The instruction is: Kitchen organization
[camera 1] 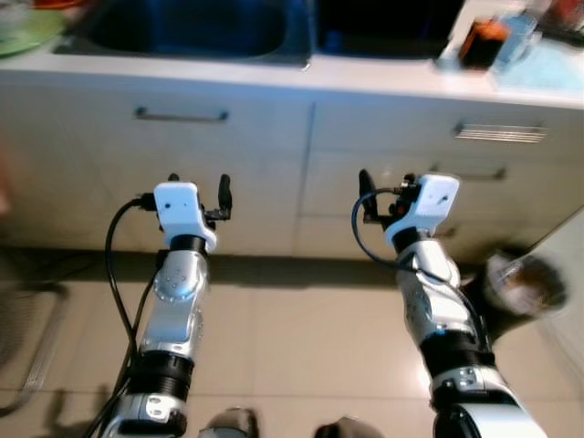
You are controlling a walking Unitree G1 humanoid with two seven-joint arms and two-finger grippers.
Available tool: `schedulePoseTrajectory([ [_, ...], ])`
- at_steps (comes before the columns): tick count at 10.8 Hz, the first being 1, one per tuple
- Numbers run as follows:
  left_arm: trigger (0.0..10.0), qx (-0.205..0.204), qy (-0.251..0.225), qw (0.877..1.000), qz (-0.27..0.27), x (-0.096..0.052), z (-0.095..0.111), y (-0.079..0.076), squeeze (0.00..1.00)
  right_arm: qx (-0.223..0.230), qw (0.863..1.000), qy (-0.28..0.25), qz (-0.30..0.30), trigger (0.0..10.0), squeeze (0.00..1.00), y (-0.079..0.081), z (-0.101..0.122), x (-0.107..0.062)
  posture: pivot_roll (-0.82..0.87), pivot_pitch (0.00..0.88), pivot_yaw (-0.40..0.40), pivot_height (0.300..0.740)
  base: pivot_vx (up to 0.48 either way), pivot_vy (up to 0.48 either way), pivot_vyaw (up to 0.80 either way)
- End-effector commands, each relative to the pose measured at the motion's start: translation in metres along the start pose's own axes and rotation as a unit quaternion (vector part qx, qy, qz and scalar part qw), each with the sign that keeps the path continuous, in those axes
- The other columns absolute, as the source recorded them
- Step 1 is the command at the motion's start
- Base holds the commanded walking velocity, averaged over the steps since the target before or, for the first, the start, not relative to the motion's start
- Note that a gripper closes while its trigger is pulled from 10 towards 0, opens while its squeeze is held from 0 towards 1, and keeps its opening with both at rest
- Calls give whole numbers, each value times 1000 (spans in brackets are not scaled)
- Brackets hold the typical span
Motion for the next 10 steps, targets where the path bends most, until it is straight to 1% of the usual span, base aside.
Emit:
schedulePoseTrajectory([
  [1,10000,9,-1,1000,-2,-1,0,0,0,3,1000,-5,0,10000,0,0,3,1,42,138,-32,740,0,0,0],
  [2,10000,19,-5,1000,-3,-1,1,0,0,5,1000,-5,1,10000,0,0,3,1,42,137,-33,740,0,0,0],
  [4,10000,16,-7,1000,1,-2,2,0,0,4,1000,-3,1,10000,0,1,3,2,44,138,-34,740,0,0,0],
  [5,10000,21,1,1000,7,-2,0,3,0,4,1000,-5,7,10000,0,2,3,2,43,137,-35,740,0,0,0],
  [6,10000,17,2,1000,8,-2,0,4,0,2,1000,-8,12,10000,0,3,4,2,44,136,-35,740,0,0,0],
  [7,10000,14,1,1000,11,-2,0,5,0,-4,1000,-12,16,10000,0,4,5,2,44,136,-35,740,0,0,581],
  [9,10000,13,1,1000,13,-1,0,6,0,-2,1000,-14,27,10000,0,8,5,2,45,133,-37,740,247,0,694],
  [10,10000,14,1,1000,12,-1,0,6,0,6,1000,-12,27,10000,0,8,5,2,44,134,-37,740,251,0,0],
])
Point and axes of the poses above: a point about 5 cm out from each wrist's last joint towards the gripper, its own x axis pointing out of the wrist towards the gripper, its own z axis along the axis of the wrist's last joint, y = z × x, the point moved 1 cm from there along x, pointing out of the wrist towards the gripper, and after that the axes turned 14 degrees about -x, right-handed, at the moved point
